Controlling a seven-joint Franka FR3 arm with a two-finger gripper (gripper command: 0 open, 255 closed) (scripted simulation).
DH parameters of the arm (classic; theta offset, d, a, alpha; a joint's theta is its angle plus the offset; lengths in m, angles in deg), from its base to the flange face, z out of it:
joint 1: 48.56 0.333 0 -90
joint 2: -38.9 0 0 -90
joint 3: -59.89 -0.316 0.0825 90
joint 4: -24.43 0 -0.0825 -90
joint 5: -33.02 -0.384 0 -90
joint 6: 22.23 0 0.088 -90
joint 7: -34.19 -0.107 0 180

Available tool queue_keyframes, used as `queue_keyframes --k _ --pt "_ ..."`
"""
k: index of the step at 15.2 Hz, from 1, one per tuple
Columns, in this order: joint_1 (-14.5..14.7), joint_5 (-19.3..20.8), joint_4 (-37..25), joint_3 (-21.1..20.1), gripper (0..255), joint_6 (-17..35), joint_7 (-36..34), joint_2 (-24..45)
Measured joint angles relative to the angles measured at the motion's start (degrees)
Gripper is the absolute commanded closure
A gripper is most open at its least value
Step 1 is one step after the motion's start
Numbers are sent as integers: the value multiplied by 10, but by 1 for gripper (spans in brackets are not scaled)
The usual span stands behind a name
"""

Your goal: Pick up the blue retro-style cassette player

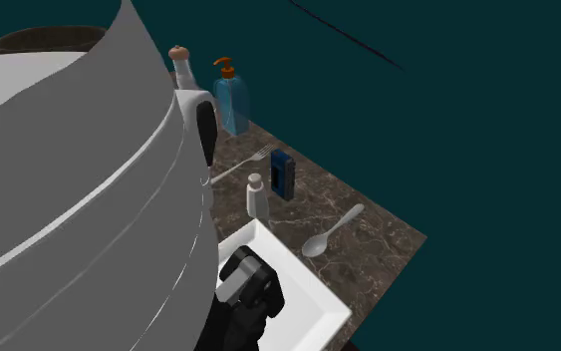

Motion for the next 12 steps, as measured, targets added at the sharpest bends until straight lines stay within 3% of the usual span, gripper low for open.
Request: queue_keyframes --k 5,12 --pt "-10 22 -6 31 0 27 35 30" --pt "-27 57 -49 102 0 95 115 132"
